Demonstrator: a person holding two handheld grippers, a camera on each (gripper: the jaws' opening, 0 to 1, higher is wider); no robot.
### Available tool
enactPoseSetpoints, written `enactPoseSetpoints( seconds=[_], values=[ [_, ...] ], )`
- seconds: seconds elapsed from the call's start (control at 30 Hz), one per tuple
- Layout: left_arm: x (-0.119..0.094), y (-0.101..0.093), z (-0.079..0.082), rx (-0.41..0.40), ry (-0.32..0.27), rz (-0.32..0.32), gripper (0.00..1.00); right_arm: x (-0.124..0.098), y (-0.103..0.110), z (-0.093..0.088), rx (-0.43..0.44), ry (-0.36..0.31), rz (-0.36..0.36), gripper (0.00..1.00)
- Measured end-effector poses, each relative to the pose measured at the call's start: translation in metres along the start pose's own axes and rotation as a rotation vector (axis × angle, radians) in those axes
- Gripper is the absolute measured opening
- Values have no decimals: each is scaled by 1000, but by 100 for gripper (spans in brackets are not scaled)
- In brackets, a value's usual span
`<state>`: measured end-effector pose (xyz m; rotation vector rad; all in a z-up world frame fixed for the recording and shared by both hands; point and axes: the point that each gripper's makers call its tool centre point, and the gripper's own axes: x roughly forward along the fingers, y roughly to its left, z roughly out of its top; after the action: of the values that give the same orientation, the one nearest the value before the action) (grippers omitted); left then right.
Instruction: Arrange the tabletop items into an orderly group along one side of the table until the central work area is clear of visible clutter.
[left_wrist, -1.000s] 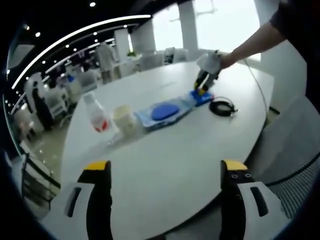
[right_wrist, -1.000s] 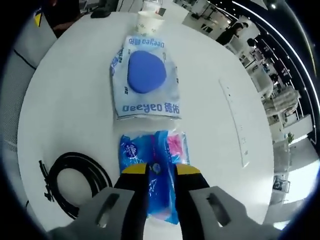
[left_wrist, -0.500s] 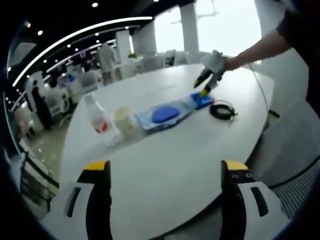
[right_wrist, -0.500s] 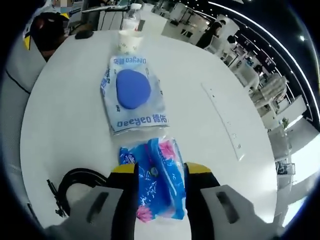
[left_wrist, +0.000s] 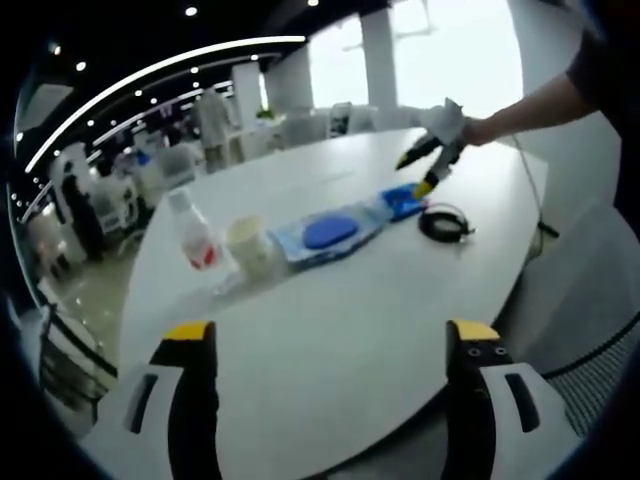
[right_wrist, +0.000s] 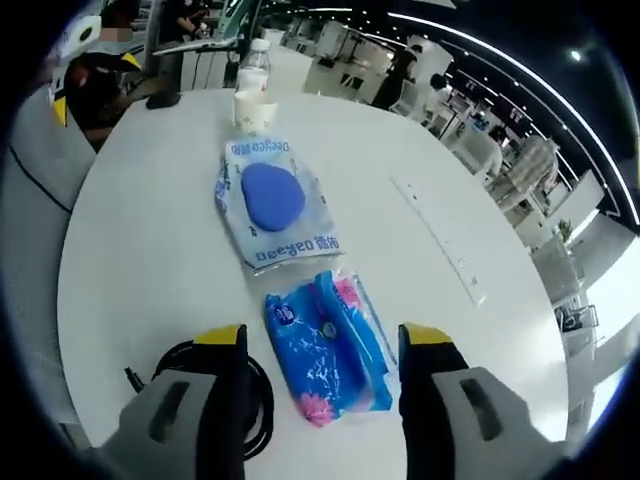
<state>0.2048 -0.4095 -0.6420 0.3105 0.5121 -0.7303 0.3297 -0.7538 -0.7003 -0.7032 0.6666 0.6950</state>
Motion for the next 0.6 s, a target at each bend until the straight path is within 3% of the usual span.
enactPoseSetpoints(
  seconds=[0.3, 0.6],
  values=[
    [1, -2, 0, 9, 0, -8, 93, -13, 16, -6, -18, -3, 31, 67],
    [-2, 5, 3, 8, -16, 31, 100, -22, 56, -14, -80, 9, 148, 72]
  ],
)
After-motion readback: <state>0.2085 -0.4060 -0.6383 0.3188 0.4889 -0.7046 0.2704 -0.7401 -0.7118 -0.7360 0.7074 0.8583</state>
